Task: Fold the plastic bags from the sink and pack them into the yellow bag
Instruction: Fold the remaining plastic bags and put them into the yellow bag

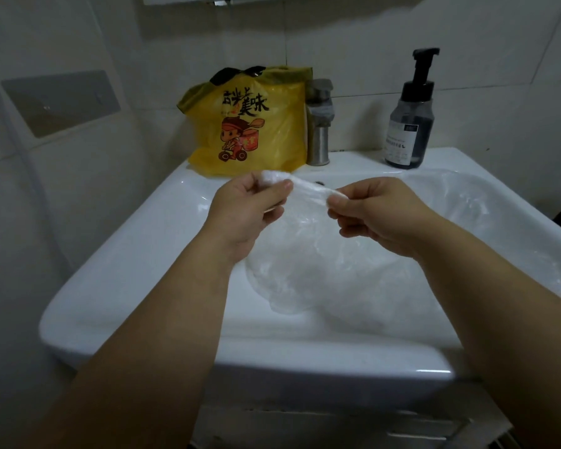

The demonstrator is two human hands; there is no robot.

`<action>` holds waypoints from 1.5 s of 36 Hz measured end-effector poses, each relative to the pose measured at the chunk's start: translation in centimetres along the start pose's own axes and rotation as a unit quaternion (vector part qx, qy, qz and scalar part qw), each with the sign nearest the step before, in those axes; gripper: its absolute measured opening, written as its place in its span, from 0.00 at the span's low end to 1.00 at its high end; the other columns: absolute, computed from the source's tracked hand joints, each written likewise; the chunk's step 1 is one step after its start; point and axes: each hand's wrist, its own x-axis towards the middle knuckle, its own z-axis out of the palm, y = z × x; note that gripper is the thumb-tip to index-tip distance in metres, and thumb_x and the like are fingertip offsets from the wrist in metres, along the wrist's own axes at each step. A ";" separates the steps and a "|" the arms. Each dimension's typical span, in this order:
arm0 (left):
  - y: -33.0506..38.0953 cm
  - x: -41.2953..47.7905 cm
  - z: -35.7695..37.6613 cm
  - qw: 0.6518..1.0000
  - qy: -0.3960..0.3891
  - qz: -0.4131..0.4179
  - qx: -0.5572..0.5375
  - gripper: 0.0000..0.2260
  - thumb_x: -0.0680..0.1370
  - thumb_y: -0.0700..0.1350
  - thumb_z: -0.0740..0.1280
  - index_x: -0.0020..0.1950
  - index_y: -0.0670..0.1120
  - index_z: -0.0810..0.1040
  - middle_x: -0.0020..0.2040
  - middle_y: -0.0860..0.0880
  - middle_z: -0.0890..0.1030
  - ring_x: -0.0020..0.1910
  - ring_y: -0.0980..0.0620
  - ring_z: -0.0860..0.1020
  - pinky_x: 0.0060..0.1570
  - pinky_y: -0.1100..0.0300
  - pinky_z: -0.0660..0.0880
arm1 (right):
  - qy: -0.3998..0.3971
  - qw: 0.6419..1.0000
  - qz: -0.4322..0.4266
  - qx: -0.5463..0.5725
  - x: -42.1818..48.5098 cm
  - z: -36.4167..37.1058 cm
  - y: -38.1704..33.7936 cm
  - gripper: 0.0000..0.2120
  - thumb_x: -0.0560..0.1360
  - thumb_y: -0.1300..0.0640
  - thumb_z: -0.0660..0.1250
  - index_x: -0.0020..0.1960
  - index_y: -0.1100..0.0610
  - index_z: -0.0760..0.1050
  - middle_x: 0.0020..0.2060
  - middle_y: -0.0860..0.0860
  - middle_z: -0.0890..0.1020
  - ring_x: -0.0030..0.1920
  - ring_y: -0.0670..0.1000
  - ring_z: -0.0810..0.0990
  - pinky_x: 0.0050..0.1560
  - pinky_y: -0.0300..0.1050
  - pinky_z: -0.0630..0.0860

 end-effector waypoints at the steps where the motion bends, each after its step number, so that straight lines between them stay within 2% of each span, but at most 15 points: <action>1: 0.2 0.1 0.1 0.999 0.006 -0.002 -0.053 0.05 0.75 0.37 0.70 0.46 0.45 0.77 0.37 0.52 0.78 0.36 0.59 0.77 0.37 0.68 0.76 | -0.001 1.000 -0.003 0.020 -0.1 0.3 0.0 0.03 0.76 0.62 0.67 0.46 0.61 0.80 0.38 0.55 0.81 0.33 0.47 0.79 0.34 0.36 0.79; 3: 0.3 0.0 0.5 0.988 -0.015 -0.020 -0.154 0.08 0.72 0.42 0.71 0.49 0.45 0.75 0.40 0.50 0.78 0.41 0.57 0.77 0.40 0.65 0.76 | -0.002 0.998 -0.013 0.056 -0.2 1.0 0.1 0.04 0.76 0.63 0.66 0.45 0.61 0.80 0.36 0.54 0.81 0.34 0.47 0.78 0.35 0.38 0.79; 5: -0.1 -0.4 1.2 0.978 -0.076 -0.074 -0.180 0.19 0.68 0.51 0.70 0.56 0.45 0.74 0.50 0.46 0.79 0.52 0.50 0.78 0.51 0.57 0.76 | -0.011 0.997 -0.029 0.073 -0.3 1.8 0.1 0.05 0.77 0.63 0.65 0.46 0.62 0.80 0.34 0.53 0.81 0.33 0.47 0.77 0.35 0.38 0.78; 7: -0.7 -0.9 2.2 0.981 -0.136 -0.111 -0.075 0.23 0.68 0.56 0.67 0.59 0.46 0.74 0.53 0.45 0.80 0.54 0.48 0.78 0.55 0.53 0.76 | -0.026 0.995 -0.046 0.083 -0.4 2.6 0.2 0.06 0.77 0.65 0.64 0.46 0.64 0.79 0.35 0.57 0.82 0.34 0.51 0.79 0.35 0.40 0.78; 9: -1.2 -1.2 3.0 0.980 -0.157 -0.116 0.032 0.24 0.72 0.59 0.64 0.60 0.45 0.76 0.50 0.47 0.81 0.50 0.50 0.79 0.52 0.55 0.77 | -0.022 0.996 -0.055 0.073 -0.3 3.1 0.3 0.06 0.77 0.67 0.63 0.48 0.66 0.79 0.44 0.67 0.82 0.41 0.60 0.80 0.43 0.51 0.79; 11: -1.3 -0.9 3.4 0.982 -0.139 -0.115 0.056 0.21 0.79 0.58 0.59 0.64 0.45 0.77 0.53 0.46 0.82 0.50 0.51 0.80 0.51 0.56 0.77 | -0.029 0.995 -0.051 0.075 -0.3 3.3 0.4 0.07 0.77 0.67 0.64 0.49 0.68 0.79 0.49 0.71 0.79 0.47 0.67 0.80 0.50 0.59 0.78; 15: -0.9 -0.3 2.9 0.990 -0.099 -0.097 0.037 0.18 0.84 0.54 0.51 0.57 0.52 0.79 0.60 0.47 0.81 0.58 0.47 0.78 0.54 0.53 0.76 | -0.060 0.995 -0.050 0.063 0.1 3.1 0.8 0.09 0.77 0.62 0.65 0.50 0.67 0.80 0.46 0.66 0.82 0.42 0.57 0.81 0.37 0.39 0.79; 19: -0.2 0.1 2.0 0.997 -0.024 -0.063 0.026 0.20 0.84 0.53 0.54 0.46 0.49 0.83 0.33 0.54 0.80 0.39 0.55 0.74 0.40 0.62 0.72 | -0.053 0.997 -0.031 0.042 0.3 2.4 0.6 0.04 0.76 0.63 0.67 0.47 0.62 0.81 0.36 0.55 0.81 0.34 0.48 0.79 0.36 0.38 0.78; 23: 0.0 0.4 1.5 0.995 0.057 -0.039 0.075 0.18 0.81 0.53 0.61 0.38 0.46 0.81 0.28 0.51 0.70 0.28 0.57 0.68 0.27 0.66 0.69 | -0.049 0.998 -0.018 0.034 0.1 1.5 0.6 0.03 0.75 0.63 0.68 0.45 0.62 0.80 0.34 0.54 0.81 0.32 0.46 0.79 0.36 0.37 0.79; 27: 0.5 0.5 0.9 0.988 0.079 0.000 0.134 0.13 0.78 0.53 0.67 0.42 0.44 0.78 0.31 0.50 0.74 0.30 0.57 0.72 0.30 0.66 0.72 | -0.046 0.998 -0.009 0.038 0.0 0.7 0.4 0.04 0.76 0.63 0.67 0.43 0.62 0.80 0.33 0.53 0.81 0.33 0.47 0.78 0.37 0.38 0.78; 34: 4.0 0.7 -1.6 0.993 -0.015 -0.014 0.120 0.03 0.78 0.41 0.66 0.45 0.43 0.78 0.39 0.46 0.78 0.30 0.61 0.80 0.33 0.70 0.77 | -0.036 0.999 -0.013 -0.003 1.2 0.0 -2.2 0.04 0.75 0.62 0.68 0.44 0.61 0.80 0.36 0.54 0.81 0.34 0.46 0.79 0.36 0.37 0.78; 38: 6.2 1.3 -3.0 0.980 -0.031 0.011 0.197 0.04 0.78 0.37 0.66 0.51 0.40 0.80 0.40 0.46 0.80 0.33 0.59 0.82 0.35 0.70 0.77 | -0.064 0.996 -0.034 -0.057 2.4 0.2 -4.7 0.04 0.76 0.61 0.67 0.45 0.62 0.79 0.38 0.55 0.81 0.37 0.48 0.79 0.35 0.36 0.78; 45: 9.9 3.6 -4.1 0.956 0.063 0.120 0.260 0.04 0.74 0.39 0.73 0.40 0.45 0.81 0.32 0.51 0.80 0.26 0.62 0.78 0.32 0.70 0.76 | -0.044 0.991 -0.092 -0.087 6.4 1.5 -8.6 0.04 0.76 0.60 0.68 0.45 0.60 0.80 0.36 0.54 0.81 0.38 0.51 0.78 0.45 0.45 0.78; 48: 11.0 5.2 -4.4 0.955 0.101 0.144 0.240 0.03 0.76 0.38 0.71 0.42 0.44 0.82 0.33 0.49 0.79 0.26 0.62 0.77 0.32 0.70 0.75 | -0.019 0.988 -0.128 -0.088 8.4 2.4 -10.0 0.04 0.76 0.57 0.68 0.44 0.56 0.80 0.36 0.51 0.81 0.39 0.50 0.78 0.43 0.44 0.78; 54: 13.0 9.6 -6.4 0.938 0.185 0.174 0.234 0.05 0.79 0.39 0.67 0.46 0.48 0.80 0.40 0.51 0.81 0.35 0.59 0.80 0.43 0.67 0.79 | 0.050 0.983 -0.168 -0.059 12.5 4.1 -12.8 0.21 0.76 0.52 0.69 0.67 0.56 0.72 0.51 0.54 0.79 0.45 0.50 0.79 0.47 0.46 0.80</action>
